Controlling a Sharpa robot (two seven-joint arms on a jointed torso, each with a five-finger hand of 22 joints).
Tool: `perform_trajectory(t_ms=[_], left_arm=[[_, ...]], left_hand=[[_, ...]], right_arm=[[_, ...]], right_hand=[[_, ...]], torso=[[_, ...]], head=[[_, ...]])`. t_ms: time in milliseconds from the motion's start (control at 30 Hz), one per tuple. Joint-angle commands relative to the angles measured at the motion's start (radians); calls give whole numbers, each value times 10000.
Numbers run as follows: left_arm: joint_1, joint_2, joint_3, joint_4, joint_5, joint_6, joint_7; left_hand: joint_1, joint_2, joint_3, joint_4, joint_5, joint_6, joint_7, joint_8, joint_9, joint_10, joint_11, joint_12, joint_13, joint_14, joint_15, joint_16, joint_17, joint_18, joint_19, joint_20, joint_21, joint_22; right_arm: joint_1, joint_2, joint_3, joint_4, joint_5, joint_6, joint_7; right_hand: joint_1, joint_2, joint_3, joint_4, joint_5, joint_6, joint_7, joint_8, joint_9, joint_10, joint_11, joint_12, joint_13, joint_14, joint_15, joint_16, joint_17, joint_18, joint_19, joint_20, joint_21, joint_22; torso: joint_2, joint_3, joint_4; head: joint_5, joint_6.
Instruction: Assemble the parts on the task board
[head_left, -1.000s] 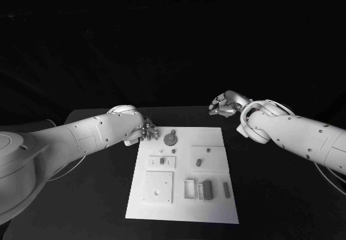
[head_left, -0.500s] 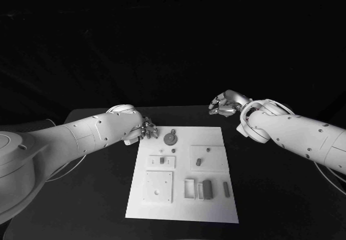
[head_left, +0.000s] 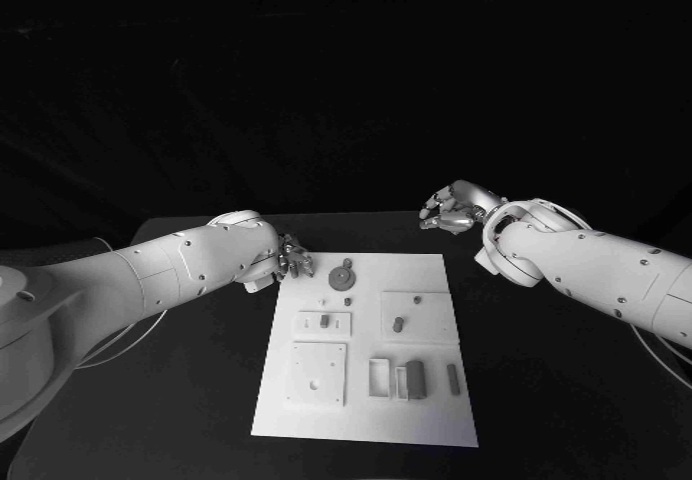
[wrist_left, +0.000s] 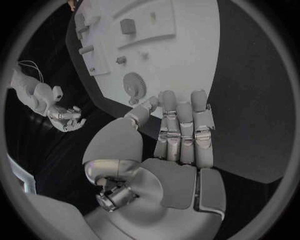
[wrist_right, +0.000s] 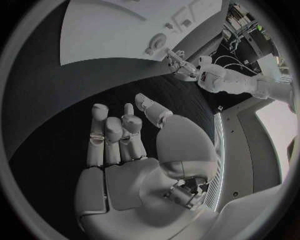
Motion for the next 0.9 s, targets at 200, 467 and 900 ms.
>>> perform_trajectory(t_ms=[200, 467, 900], left_arm=[[22, -698, 43, 1104, 658, -338, -434], [40, -1456, 46, 2348, 658, -594, -672], [35, -2528, -22, 4218, 603, -1299, -1311]], left_hand=[[218, 73, 148, -7, 113, 133, -15, 121, 472, 79, -11, 87, 28, 121, -73, 72, 33, 162, 88, -33, 82, 227], [230, 20, 192, 4, 114, 168, -30, 128, 504, 114, -26, 107, 43, 150, -92, 97, 48, 156, 120, -51, 118, 229], [231, -57, 256, 31, 188, 253, -69, 144, 568, 201, -67, 170, 87, 211, -136, 156, 83, 153, 204, -97, 220, 239]], right_arm=[[-3, -60, 4, 24, -50, 120, 61], [-4, -122, 3, 38, -43, 118, 60], [-4, -218, 3, 66, -41, 106, 55]], right_hand=[[-77, -15, 18, -3, 37, -10, 70, -53, 11, -75, -14, -56, 14, 25, -71, -28, -14, 86, 24, 36, -69, 136], [-85, -24, 13, -2, 31, -11, 71, -56, 14, -75, -14, -56, 14, 25, -70, -28, -15, 86, 23, 37, -70, 137], [-89, -25, 14, -1, 29, -10, 71, -59, 19, -75, -13, -57, 15, 24, -70, -29, -15, 86, 23, 38, -72, 137]], torso=[[-13, 13, 11], [-8, -1, 15], [-3, -15, 27]], head=[[74, 19], [95, -4], [135, -64]])
